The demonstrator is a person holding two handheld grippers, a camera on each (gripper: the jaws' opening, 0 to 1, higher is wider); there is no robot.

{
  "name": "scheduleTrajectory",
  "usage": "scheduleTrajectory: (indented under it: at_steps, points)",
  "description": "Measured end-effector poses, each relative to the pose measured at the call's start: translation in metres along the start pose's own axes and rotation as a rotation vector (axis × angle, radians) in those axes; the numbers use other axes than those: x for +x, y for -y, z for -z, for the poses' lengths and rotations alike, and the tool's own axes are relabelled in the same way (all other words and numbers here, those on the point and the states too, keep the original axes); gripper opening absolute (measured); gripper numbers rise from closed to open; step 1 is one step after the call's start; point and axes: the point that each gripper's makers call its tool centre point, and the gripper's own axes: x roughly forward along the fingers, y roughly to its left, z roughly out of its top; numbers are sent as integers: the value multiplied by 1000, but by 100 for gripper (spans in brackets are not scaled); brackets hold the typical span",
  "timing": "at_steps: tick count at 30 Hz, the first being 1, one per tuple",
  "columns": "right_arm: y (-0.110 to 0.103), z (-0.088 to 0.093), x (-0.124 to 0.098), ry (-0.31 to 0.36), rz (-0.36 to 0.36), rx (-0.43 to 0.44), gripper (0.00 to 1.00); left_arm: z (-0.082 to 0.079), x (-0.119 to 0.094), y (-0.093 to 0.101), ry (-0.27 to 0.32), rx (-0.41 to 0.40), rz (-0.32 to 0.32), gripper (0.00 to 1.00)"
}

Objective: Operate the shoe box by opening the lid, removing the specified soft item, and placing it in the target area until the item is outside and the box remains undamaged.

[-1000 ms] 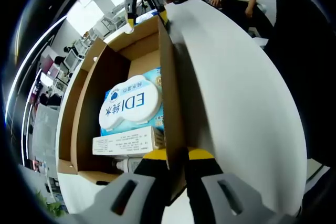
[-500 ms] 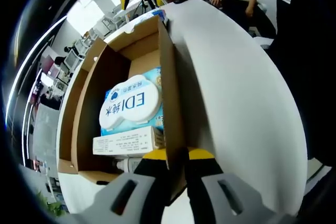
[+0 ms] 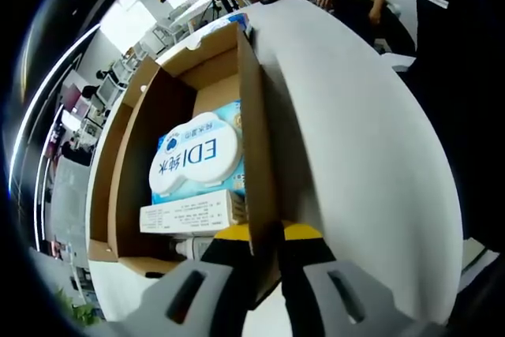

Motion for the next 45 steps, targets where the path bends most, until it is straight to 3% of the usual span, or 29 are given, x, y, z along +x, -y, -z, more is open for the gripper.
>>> scheduleTrajectory:
  at_steps: [8,10,14,24,29,35,40,45]
  points:
    - [-9,-9,17,-50,16,52,66,-1,-1,-1,-2,6,-6,10]
    - [-12,-12,18,-59,35,99,66,-1,-1,-1,-2,9,-10,10]
    - [-13,-21,22,-39,62,127,66,-2,-1,-2,1,10,-12,10]
    - [-34,-42,29,-7,26,123,69,-2,1,-5,0,12,-16,11]
    - [-33,-49,42,8,15,130,71,-2,1,-4,2,15,-17,11]
    - [-34,-49,57,-4,-15,186,72,-1,1,-3,0,14,-19,11]
    - [-27,-36,63,-28,-18,198,73,-1,1,-2,1,15,-18,11]
    - [-22,-42,73,3,-46,284,72,-2,0,4,0,18,-20,11]
